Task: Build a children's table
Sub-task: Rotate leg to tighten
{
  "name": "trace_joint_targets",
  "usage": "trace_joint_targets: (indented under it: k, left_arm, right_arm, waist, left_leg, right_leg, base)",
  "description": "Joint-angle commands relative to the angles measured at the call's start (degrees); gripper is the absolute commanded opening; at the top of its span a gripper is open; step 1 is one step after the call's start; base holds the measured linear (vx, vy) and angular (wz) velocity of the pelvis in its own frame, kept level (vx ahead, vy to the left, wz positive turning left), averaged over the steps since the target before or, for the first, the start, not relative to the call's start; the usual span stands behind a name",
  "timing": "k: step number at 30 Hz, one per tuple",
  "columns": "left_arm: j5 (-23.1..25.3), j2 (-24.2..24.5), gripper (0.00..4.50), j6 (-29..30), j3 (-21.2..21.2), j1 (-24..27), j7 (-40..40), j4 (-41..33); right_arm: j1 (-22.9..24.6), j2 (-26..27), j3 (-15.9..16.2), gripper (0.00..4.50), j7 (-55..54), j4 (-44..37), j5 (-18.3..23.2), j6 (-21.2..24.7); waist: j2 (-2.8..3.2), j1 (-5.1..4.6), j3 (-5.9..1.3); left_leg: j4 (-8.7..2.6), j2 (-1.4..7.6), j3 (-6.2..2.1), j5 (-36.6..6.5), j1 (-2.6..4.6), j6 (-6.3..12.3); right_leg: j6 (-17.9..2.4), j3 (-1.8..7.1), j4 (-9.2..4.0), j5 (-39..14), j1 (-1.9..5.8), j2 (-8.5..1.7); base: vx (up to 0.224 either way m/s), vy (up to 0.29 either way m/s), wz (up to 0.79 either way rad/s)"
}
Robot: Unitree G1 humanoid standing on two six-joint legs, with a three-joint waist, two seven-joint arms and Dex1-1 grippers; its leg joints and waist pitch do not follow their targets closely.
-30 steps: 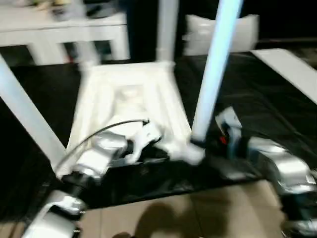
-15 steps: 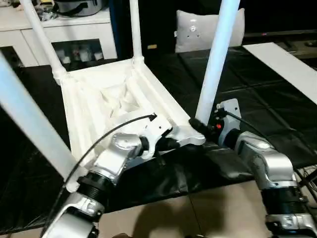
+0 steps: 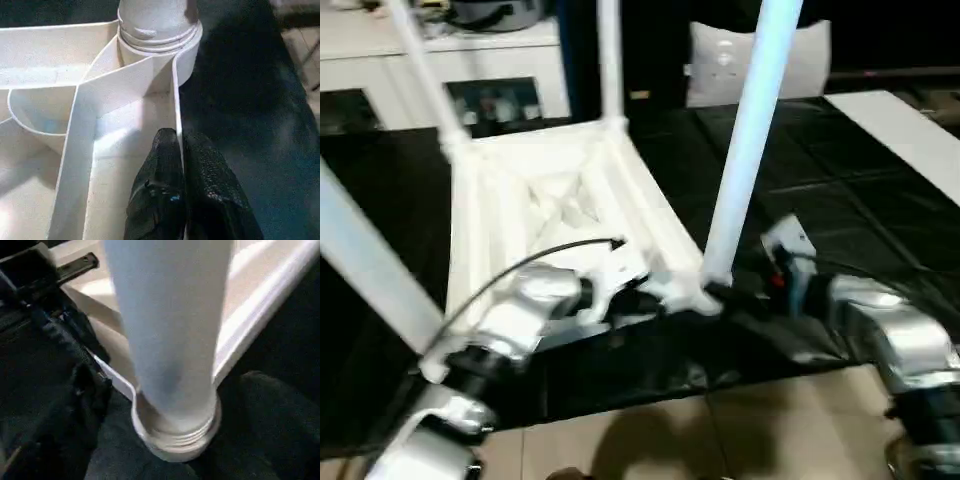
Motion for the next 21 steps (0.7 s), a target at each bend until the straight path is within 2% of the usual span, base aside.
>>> trace_joint_targets:
  k: [1,2,6,7,8,9,10,12,21]
  left_arm:
    - [-0.90,0.48,0.00,-3.10,-2.07,-0.91,-4.48,-2.84]
    - [-0.93,1.40,0.00,-3.72,-2.80,-0.85,-6.45,-3.00]
    - [-1.29,2.83,0.00,-5.06,-3.85,-1.01,-10.17,-2.90]
    - [-1.35,2.97,0.00,-5.32,-3.90,-1.09,-10.77,-2.81]
    - [-1.34,2.97,0.00,-5.39,-3.89,-1.13,-10.87,-2.75]
    - [-1.33,2.97,0.00,-5.65,-3.84,-1.30,-11.24,-2.51]
    - [-1.27,2.86,0.00,-5.92,-3.76,-1.46,-11.36,-2.25]
    - [-1.20,2.69,0.00,-6.31,-3.72,-1.64,-11.41,-1.87]
    - [-1.03,2.45,0.00,-7.26,-3.91,-0.87,-11.08,-1.54]
  right_arm:
    - [-0.70,-1.34,0.84,4.22,3.81,-0.87,0.99,-0.92]
    - [-0.92,-2.00,1.12,4.13,5.91,-0.75,1.54,-1.10]
    - [-1.34,-3.58,2.28,3.93,10.50,-0.58,2.66,-1.08]
    - [-1.38,-3.91,2.62,3.70,11.34,-0.59,2.79,-1.15]
    - [-1.38,-3.93,2.68,3.64,11.48,-0.59,2.84,-1.14]
    - [-1.41,-4.03,2.90,3.57,12.01,-0.59,3.02,-1.14]
    - [-1.41,-3.98,3.01,3.57,12.22,-0.59,3.13,-1.13]
    - [-1.35,-3.88,3.16,3.22,12.65,-0.56,3.26,-0.98]
    - [-0.39,-4.36,4.12,2.56,15.72,-1.36,4.55,0.44]
  waist:
    - [-0.49,0.18,-4.15]
    - [-0.64,0.35,-4.21]
    - [-0.47,1.26,-4.14]
    - [-0.52,1.44,-4.14]
    - [-0.48,1.55,-4.08]
    - [-0.77,1.48,-4.06]
    - [-0.82,1.55,-4.06]
    - [-0.82,1.49,-4.04]
    - [-1.03,1.53,-4.07]
  left_leg:
    - [-3.86,2.21,-0.34,-13.49,1.29,3.00]
    - [-3.81,2.20,-0.34,-13.58,1.24,3.01]
    - [-3.90,2.41,-0.38,-14.32,1.34,2.80]
    - [-3.90,2.37,-0.34,-14.41,1.37,2.59]
    - [-3.92,2.39,-0.36,-14.77,1.41,2.39]
    - [-3.95,2.37,-0.37,-14.80,1.31,2.35]
    - [-3.96,2.38,-0.43,-14.86,1.26,2.25]
    - [-3.94,2.31,-0.46,-15.19,1.25,2.06]
    - [-3.86,2.27,-0.50,-14.30,1.13,2.44]
  right_leg:
    - [-9.33,2.67,-4.20,-19.42,3.16,-3.30]
    - [-9.41,2.65,-4.12,-19.34,3.25,-3.35]
    - [-9.63,2.74,-3.95,-19.51,3.19,-3.45]
    - [-9.53,2.78,-3.99,-20.09,3.17,-3.51]
    - [-9.41,2.75,-4.12,-20.94,3.12,-3.57]
    - [-9.26,2.74,-4.13,-21.24,3.20,-3.57]
    - [-9.04,2.72,-4.11,-21.80,3.22,-3.63]
    - [-8.51,2.70,-4.23,-23.06,3.17,-3.65]
    - [-7.51,2.65,-4.35,-24.44,3.10,-3.59]
  base:
    - [0.000,0.000,0.00]
    - [0.000,0.000,0.00]
    - [0.000,0.000,0.00]
    - [0.000,0.000,0.00]
    - [0.000,0.000,0.00]
    - [0.000,0.000,0.00]
    - [0.000,0.000,0.00]
    - [0.000,0.000,0.00]
    - [0.000,0.000,0.00]
